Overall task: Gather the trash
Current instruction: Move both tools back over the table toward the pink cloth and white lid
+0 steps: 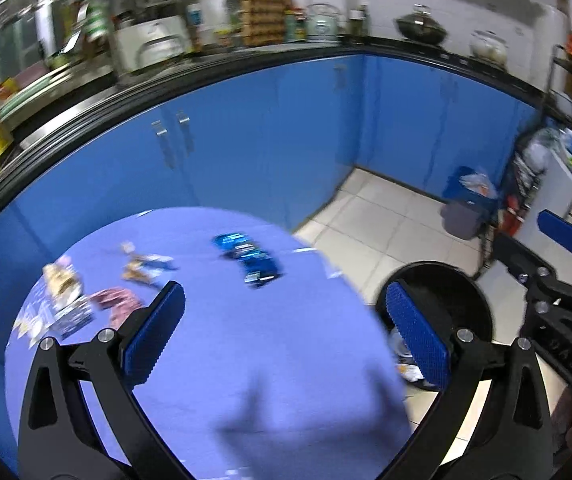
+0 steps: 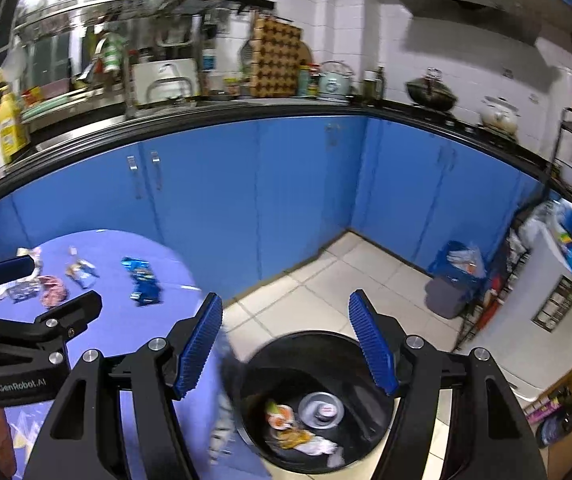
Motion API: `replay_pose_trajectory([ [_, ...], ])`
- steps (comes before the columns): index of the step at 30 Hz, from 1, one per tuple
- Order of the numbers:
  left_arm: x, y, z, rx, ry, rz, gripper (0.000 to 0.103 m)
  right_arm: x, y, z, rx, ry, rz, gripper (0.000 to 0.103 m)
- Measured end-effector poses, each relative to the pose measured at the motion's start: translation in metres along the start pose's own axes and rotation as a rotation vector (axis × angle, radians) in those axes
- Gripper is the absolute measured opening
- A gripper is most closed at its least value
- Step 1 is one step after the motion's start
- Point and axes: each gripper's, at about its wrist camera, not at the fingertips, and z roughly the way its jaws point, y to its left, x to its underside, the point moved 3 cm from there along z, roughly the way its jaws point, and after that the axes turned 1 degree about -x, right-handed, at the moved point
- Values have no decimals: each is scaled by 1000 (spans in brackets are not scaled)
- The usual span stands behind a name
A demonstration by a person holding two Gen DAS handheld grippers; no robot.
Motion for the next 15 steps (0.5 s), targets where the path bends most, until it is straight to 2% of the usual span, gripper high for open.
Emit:
replay_pose_trajectory([
  [9,37,129,15,-131,62,-199,99,-4,106,39,-162,55,-112,64],
  [15,65,202,28,-205,110,-291,99,4,175,69,-249,117,-178,64],
])
